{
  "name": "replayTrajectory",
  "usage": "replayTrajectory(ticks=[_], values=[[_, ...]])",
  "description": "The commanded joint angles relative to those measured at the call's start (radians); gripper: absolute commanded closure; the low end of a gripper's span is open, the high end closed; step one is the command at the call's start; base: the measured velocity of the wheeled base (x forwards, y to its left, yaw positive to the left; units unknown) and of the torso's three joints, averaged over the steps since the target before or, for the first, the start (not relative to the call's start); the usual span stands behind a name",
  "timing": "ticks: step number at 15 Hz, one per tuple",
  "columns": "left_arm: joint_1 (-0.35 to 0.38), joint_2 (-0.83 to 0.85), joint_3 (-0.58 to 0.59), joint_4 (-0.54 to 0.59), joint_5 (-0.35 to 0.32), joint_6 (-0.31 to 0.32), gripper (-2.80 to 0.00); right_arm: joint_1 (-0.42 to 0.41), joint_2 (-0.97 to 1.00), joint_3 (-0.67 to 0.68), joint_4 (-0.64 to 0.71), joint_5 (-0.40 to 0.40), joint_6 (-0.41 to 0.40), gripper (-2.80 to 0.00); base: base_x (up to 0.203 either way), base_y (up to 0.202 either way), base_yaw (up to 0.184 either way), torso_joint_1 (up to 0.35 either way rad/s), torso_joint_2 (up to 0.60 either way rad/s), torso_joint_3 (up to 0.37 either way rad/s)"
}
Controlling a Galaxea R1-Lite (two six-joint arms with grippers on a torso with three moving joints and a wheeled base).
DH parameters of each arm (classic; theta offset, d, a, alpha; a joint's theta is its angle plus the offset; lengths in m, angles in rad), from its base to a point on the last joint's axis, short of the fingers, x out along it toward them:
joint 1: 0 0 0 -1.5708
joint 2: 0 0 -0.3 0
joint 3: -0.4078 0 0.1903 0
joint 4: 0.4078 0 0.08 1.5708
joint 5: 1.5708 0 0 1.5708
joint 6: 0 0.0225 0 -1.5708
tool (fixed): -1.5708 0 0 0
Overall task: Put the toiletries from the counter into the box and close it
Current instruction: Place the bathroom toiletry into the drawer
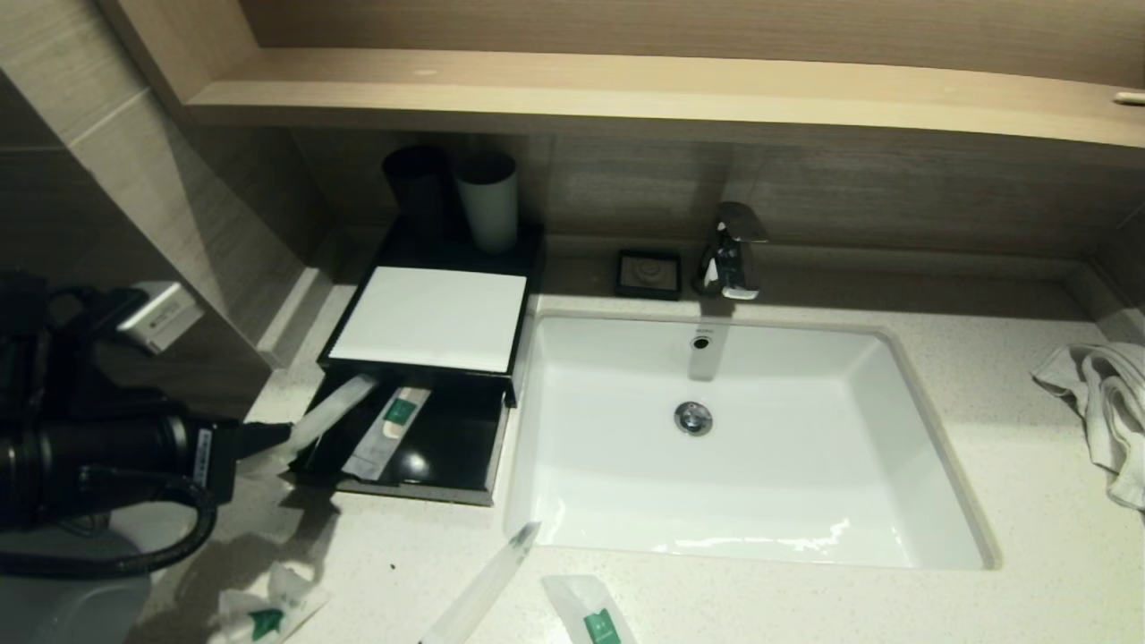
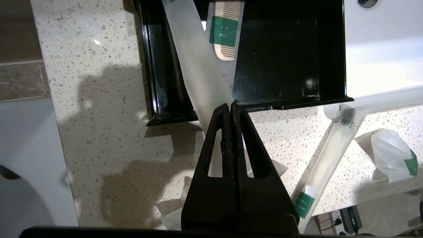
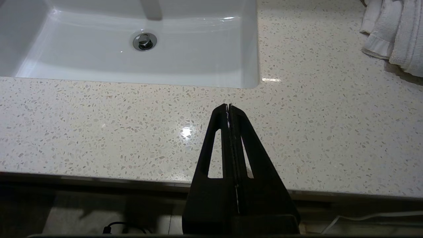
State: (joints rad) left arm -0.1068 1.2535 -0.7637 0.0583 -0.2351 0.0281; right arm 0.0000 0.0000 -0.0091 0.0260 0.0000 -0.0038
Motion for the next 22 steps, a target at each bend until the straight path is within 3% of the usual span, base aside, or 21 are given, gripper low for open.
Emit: replayTrajectory(ticks=[1, 15, 18, 22], values=[[-0.001, 0.050, 0.007, -0.025, -0.002, 0.000, 0.00, 0.000, 0.000, 0.000, 0.000, 0.001, -0.001, 0.00, 0.000, 0.000, 0.000, 0.000, 0.00, 0.000], [-0.020, 0.245, -0.088, -0.036, 0.005, -0.003, 0.00, -0.001, 0.000, 0.000, 0.000, 0.001, -0.001, 0.00, 0.000, 0.000, 0.000, 0.000, 0.00, 0.000], [-0.022, 0.289, -0.086, -0.116, 0.012, -0.003, 0.00, 0.000, 0.000, 0.000, 0.000, 0.002, -0.001, 0.00, 0.000, 0.000, 0.000, 0.000, 0.00, 0.000], [-0.022, 0.311, -0.095, -0.133, 0.013, -0.002, 0.00, 0.000, 0.000, 0.000, 0.000, 0.001, -0.001, 0.00, 0.000, 0.000, 0.000, 0.000, 0.00, 0.000]])
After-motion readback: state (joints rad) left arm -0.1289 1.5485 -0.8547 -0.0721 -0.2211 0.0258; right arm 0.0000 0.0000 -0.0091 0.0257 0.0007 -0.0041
